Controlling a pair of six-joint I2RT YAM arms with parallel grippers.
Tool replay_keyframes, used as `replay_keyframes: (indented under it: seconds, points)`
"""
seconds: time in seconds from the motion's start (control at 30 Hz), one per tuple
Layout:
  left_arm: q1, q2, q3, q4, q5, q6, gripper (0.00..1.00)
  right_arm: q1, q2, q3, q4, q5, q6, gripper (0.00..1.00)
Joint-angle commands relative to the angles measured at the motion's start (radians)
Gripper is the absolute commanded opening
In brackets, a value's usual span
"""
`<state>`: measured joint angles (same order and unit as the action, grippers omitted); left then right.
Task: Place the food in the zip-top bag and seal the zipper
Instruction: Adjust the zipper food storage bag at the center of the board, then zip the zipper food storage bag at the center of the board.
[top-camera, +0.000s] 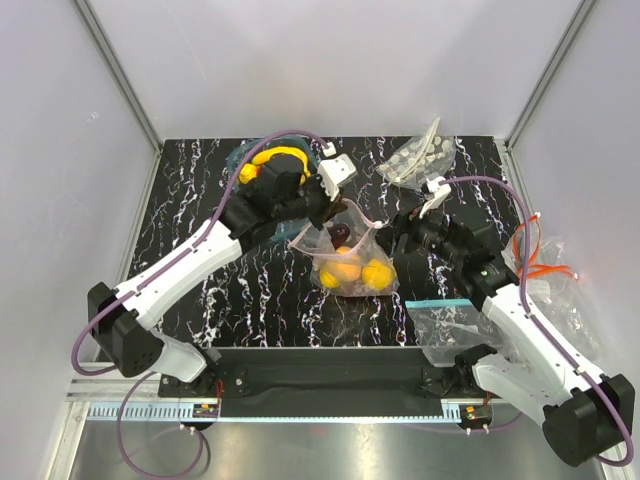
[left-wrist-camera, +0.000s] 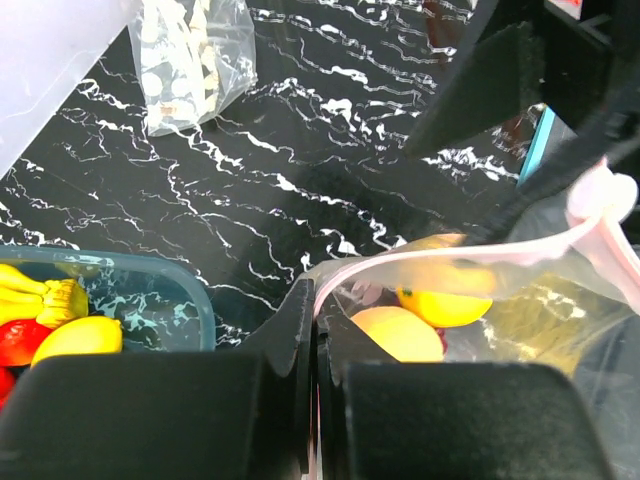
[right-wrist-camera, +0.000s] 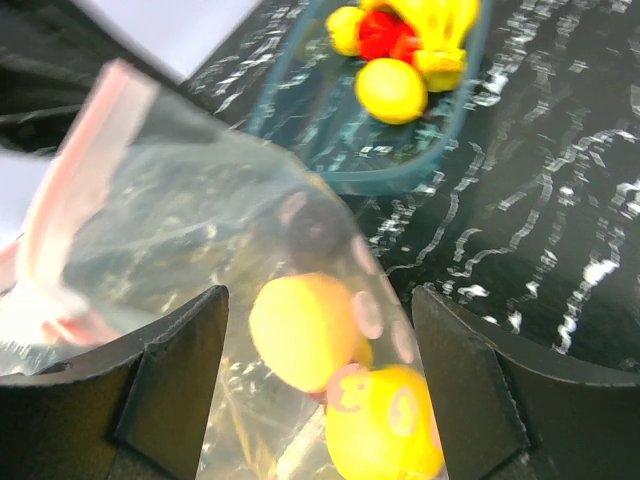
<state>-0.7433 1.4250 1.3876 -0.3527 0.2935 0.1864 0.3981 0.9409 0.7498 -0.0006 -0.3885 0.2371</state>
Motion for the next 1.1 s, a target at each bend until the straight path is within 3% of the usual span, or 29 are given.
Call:
replay_keyframes:
  seconds: [0.0, 0.13, 0.33, 0.57, 0.8, 1.07]
  points:
    - [0.007, 0.008, 0.065, 0.001, 0.03, 0.05, 0.0, -0.004, -0.037, -0.023, 0.154, -0.12, -0.027, 0.81]
    - [0.007, 0.005, 0.071, 0.001, 0.007, 0.053, 0.0, -0.004, -0.071, -0.038, 0.163, -0.142, -0.033, 0.8]
    - [0.009, -0.014, 0.039, 0.021, -0.043, 0.038, 0.0, -0.004, -0.149, -0.086, 0.195, -0.196, -0.021, 0.69]
    - [0.012, -0.047, 0.007, 0.055, -0.008, 0.022, 0.0, -0.004, -0.198, -0.135, 0.224, -0.234, -0.005, 0.65]
    - [0.013, -0.066, 0.002, 0.044, 0.027, 0.016, 0.0, -0.004, -0.149, -0.098, 0.229, -0.239, -0.009, 0.59]
    - [0.013, -0.061, 0.01, 0.037, 0.076, 0.013, 0.0, -0.004, -0.117, -0.058, 0.255, -0.312, -0.012, 0.59]
